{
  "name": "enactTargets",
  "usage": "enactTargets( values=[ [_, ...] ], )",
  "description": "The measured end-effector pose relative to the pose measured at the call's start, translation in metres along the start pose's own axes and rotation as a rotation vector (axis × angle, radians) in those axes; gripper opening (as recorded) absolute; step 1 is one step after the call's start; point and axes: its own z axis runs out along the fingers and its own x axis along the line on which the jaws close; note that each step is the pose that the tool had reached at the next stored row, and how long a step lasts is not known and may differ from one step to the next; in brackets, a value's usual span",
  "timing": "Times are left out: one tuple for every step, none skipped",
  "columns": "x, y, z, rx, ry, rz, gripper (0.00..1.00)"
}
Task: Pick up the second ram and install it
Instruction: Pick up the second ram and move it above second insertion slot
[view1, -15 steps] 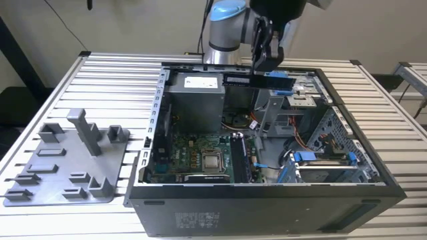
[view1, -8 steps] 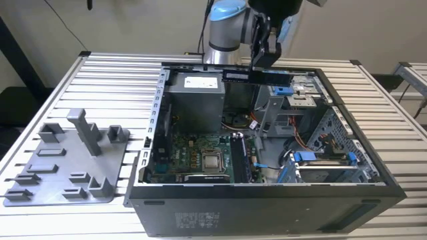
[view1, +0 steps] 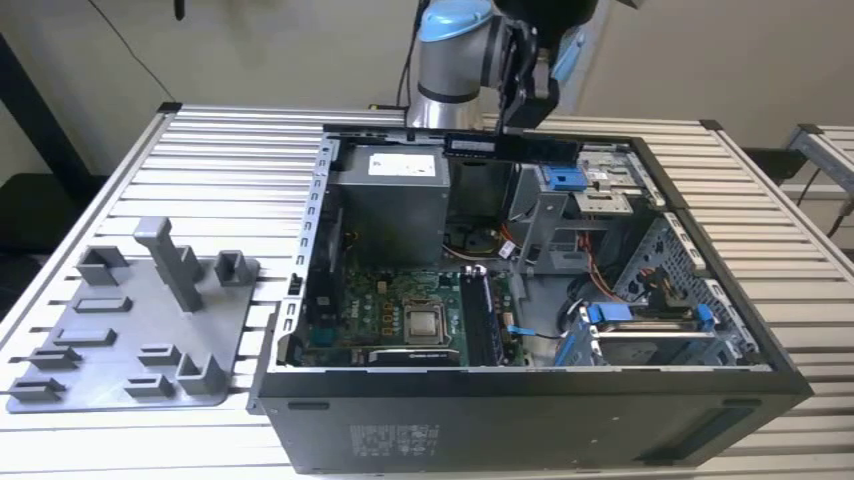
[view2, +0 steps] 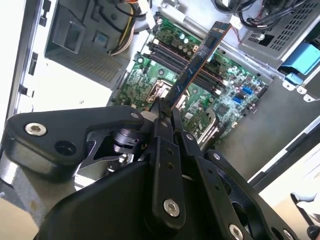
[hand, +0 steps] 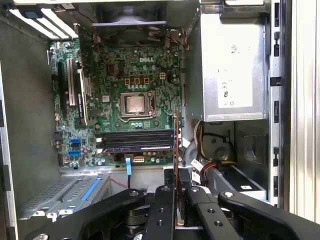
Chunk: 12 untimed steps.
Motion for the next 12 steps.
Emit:
enactTargets(
  values=[
    [-0.0011, 0.0001, 0.0000, -0.0001, 0.0002, -0.004, 0.14],
    [-0.0022, 0.0001, 0.0001, -0.0002, 0.0002, -0.008, 0.14],
    [-0.0034, 0.0002, 0.0001, -0.0003, 0.0003, -0.012, 0.14],
    [-0.0045, 0.0003, 0.0002, -0.0005, 0.0004, -0.016, 0.14],
    [-0.0056, 0.0004, 0.0002, -0.0006, 0.0005, -0.018, 0.14],
    [-0.0063, 0.0004, 0.0002, -0.0006, 0.0006, -0.019, 0.14],
    [-0.0069, 0.0004, 0.0002, -0.0006, 0.0005, -0.019, 0.14],
    [-0.0073, 0.0004, 0.0003, -0.0006, 0.0005, -0.019, 0.14],
    [-0.0077, 0.0005, 0.0003, -0.0006, 0.0004, -0.019, 0.14],
    [-0.0077, 0.0005, 0.0002, -0.0006, 0.0006, -0.019, 0.14],
    [-0.0079, 0.0005, 0.0003, -0.0006, 0.0005, -0.019, 0.14],
    [-0.0088, 0.0006, 0.0003, -0.0006, 0.0005, -0.019, 0.14]
  ],
)
